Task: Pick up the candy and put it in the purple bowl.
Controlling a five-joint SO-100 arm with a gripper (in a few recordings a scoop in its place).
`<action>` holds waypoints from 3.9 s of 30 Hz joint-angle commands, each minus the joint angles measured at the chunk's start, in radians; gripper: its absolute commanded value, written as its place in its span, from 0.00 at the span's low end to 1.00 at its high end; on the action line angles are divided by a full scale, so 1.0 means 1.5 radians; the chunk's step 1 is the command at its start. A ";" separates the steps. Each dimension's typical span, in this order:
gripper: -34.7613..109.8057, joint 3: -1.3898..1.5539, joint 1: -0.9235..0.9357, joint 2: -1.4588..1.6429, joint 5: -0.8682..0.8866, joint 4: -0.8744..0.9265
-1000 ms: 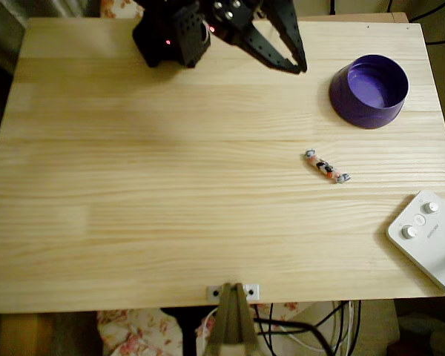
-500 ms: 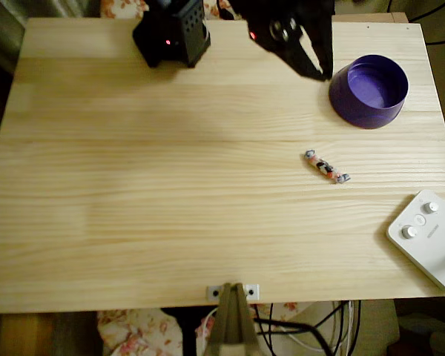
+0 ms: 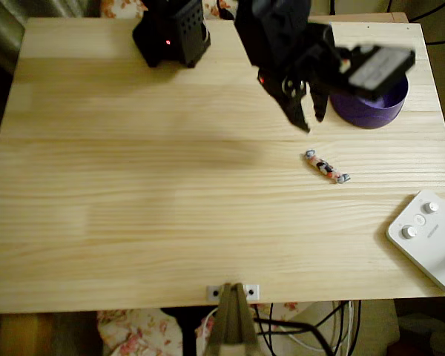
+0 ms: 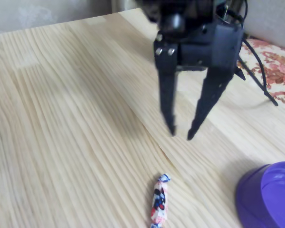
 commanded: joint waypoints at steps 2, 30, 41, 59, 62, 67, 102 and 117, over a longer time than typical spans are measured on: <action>0.36 -0.111 0.014 -0.037 -0.031 -0.003; 0.38 -0.338 -0.036 -0.345 -0.031 -0.001; 0.38 -0.373 -0.035 -0.395 -0.033 0.013; 0.37 -0.359 -0.020 -0.439 -0.024 -0.009; 0.37 -0.362 -0.018 -0.448 -0.024 -0.013; 0.35 -0.366 -0.018 -0.462 -0.020 -0.016; 0.24 0.018 -0.092 0.242 0.079 -0.041; 0.24 0.035 -0.267 0.192 0.019 -0.134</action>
